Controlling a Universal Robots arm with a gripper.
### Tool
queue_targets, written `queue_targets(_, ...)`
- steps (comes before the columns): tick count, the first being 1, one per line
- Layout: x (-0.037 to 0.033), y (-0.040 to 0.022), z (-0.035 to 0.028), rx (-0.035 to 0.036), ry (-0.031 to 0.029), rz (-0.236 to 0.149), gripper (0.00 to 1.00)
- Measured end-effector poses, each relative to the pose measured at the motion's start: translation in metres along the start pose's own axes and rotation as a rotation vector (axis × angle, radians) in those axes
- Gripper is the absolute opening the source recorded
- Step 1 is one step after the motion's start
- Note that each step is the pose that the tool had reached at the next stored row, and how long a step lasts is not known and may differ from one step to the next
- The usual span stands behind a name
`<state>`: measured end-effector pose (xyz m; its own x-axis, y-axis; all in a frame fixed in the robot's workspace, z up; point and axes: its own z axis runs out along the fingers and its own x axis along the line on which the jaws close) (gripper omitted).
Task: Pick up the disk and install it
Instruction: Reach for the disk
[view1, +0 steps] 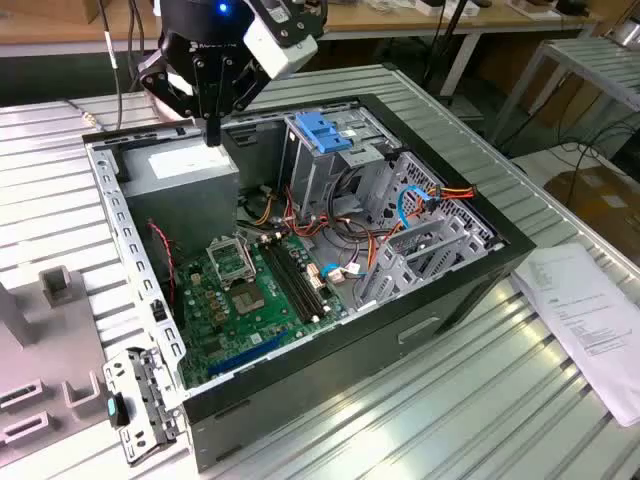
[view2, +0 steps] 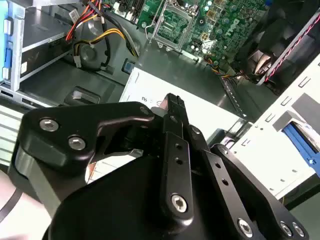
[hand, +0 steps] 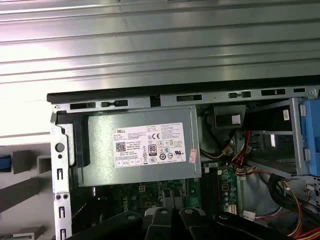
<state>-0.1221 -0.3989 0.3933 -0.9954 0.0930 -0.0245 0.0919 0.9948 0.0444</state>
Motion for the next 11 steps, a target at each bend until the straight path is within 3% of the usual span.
queue_targets(9, 0.0239, -0.0022, -0.0007, 0.0001, 0.0000, 0.001, 0.11)
queue_targets(11, 0.0338, -0.0032, -0.0009, 0.0000, -0.0001, 0.001, 0.11)
